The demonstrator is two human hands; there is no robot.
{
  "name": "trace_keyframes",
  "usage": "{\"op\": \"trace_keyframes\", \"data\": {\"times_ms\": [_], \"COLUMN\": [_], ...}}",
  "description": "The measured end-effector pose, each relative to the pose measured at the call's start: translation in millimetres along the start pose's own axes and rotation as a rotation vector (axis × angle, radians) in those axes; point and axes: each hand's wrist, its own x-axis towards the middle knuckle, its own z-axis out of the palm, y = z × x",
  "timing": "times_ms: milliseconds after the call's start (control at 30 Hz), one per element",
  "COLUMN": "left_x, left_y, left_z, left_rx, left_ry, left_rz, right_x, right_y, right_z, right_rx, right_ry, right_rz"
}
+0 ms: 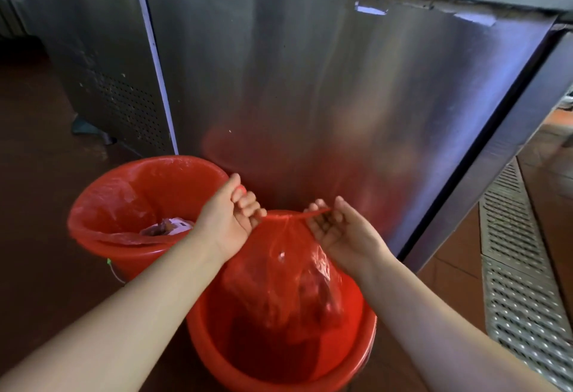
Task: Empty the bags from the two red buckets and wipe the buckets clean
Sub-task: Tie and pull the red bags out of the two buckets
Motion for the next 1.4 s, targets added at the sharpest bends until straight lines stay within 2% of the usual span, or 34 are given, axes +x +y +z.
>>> {"op": "trace_keyframes", "data": {"times_ms": [67, 167, 400, 633, 767, 967, 1000, 1067, 1133, 1200, 1267, 1300, 1333, 1400], "left_x": [4, 8, 12, 3, -7, -21, -21, -22, -24, -24, -21, -20, -18, -17], "left_y": [13, 21, 14, 15, 5, -9, -11, -11, -7, 5, 27, 39, 48, 62], "left_z": [5, -5, -56, -80, -86, -95, -95, -97, -101, -110, -126, -137, -149, -170], "left_rx": [-0.027, 0.062, 0.189, 0.327, 0.593, 0.936, 1.018, 1.227, 1.354, 1.449, 1.736, 1.915, 2.104, 2.360], "left_ry": [0.070, 0.245, 0.459, 0.492, 0.361, 0.131, 0.089, 0.024, -0.032, 0.019, 0.212, 0.302, 0.350, 0.365], "left_rz": [0.024, 0.011, -0.027, -0.001, 0.019, -0.011, -0.016, -0.008, 0.026, 0.180, 0.463, 0.544, 0.515, 0.252], "right_x": [-4, -10, -12, -11, -11, -12, -11, -10, -10, -10, -10, -10, -10, -8], "right_y": [-11, -19, -15, -15, -9, 13, 18, 25, 33, 39, 44, 46, 48, 53], "right_z": [7, 5, -37, -69, -76, -88, -89, -90, -88, -85, -78, -73, -66, -52], "right_rx": [0.155, 0.183, -0.075, -0.290, -0.647, -0.936, -1.081, -1.523, -1.869, -1.972, -2.024, -2.029, -2.005, -1.963], "right_ry": [0.009, 0.129, 0.290, 0.359, 0.282, 0.296, 0.286, 0.208, 0.080, 0.023, 0.043, 0.055, 0.067, 0.052], "right_rz": [-0.034, -0.050, -0.068, -0.086, -0.097, -0.096, -0.125, -0.158, -0.100, -0.070, -0.140, -0.189, -0.229, -0.275]}}
